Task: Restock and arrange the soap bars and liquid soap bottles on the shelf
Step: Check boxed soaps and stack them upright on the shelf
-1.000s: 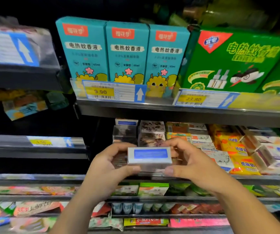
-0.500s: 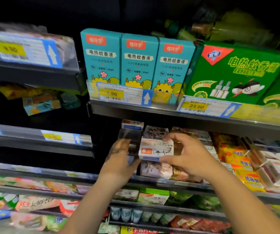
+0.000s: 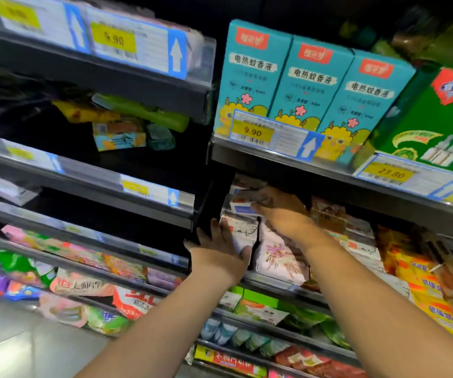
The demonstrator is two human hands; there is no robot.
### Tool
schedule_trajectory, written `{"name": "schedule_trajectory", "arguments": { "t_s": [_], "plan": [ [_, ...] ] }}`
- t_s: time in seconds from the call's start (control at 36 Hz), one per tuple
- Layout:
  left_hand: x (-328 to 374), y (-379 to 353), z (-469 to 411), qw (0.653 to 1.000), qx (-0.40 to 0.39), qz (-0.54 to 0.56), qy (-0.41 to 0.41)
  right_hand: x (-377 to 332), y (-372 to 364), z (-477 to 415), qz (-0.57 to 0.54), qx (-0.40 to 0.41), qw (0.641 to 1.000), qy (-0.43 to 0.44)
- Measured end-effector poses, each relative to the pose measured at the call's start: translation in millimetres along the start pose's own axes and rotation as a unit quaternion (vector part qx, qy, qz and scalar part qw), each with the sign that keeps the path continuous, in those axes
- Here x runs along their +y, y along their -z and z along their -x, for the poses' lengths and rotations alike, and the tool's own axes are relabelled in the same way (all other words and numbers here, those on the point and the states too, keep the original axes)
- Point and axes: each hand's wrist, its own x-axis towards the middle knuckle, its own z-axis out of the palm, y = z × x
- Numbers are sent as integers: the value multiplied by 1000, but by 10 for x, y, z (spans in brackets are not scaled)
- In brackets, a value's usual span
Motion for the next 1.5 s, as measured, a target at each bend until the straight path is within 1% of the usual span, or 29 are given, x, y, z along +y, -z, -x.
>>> {"name": "schedule_trajectory", "arguments": {
  "t_s": [0.08,0.17,0.25,0.31,0.36,0.44,0.5,0.58,0.61,0.69,0.86,0.92,0.97,1.03,1.06,1.11,1.19,1.25,1.31,1.36,1.42,1.44,1.5],
  "plan": [
    [-10,19,10,1000,-9,-5,-2,-49,-19,-70,29,0,1000,-4],
    [-30,20,-13,1000,-13,-2,-5,-81,-82,-139,35,-20,999,6],
    [-33,16,-31,1000,-17,2,-5,-83,-185,-167,69,-37,997,20],
    [-30,24,-33,1000,-18,3,-10,-63,-233,-190,80,-21,996,20],
    [-34,35,-40,1000,-14,4,-13,-44,-250,-209,75,-15,997,5],
    [-42,45,-50,1000,-12,-3,-13,-46,-255,-171,60,-5,998,10],
    [-43,38,-56,1000,-15,-6,-14,-38,-240,-87,70,-14,997,9],
    [-40,16,-73,1000,-19,-5,-18,21,-159,85,24,-16,1000,-5],
    [-41,11,-74,1000,-20,-7,-19,65,-119,155,21,-3,1000,-13],
    [-63,16,-79,999,-22,5,-30,234,64,407,66,37,996,-45],
    [-105,26,-91,998,-40,33,-35,864,393,929,89,85,987,-99],
    [-103,38,-105,998,-20,41,-33,1083,502,1119,89,99,985,-110],
    [-63,63,-91,997,36,67,-32,1316,561,1295,74,101,983,-132],
    [47,138,-36,990,113,70,-57,1490,598,1460,28,85,980,-180],
    [126,174,-8,987,128,57,-75,1568,605,1529,9,74,977,-200],
    [312,225,54,980,160,-11,-117,1691,613,1647,12,54,974,-221],
    [619,265,175,955,199,-65,-208,1789,640,1752,14,24,972,-234],
    [840,208,206,949,178,-44,-257,1826,678,1775,-5,0,972,-235],
    [1032,143,221,954,128,8,-272,1832,727,1776,-41,-26,970,-236],
    [1155,72,193,949,116,32,-293,1833,754,1765,-32,-55,970,-236],
    [1226,-34,133,946,109,2,-307,1848,737,1733,1,-60,970,-236],
    [1241,-74,99,946,98,-24,-308,1849,726,1714,5,-53,968,-244],
    [1246,-92,69,946,93,-37,-307,1831,705,1673,0,-39,966,-256]
  ]
}}
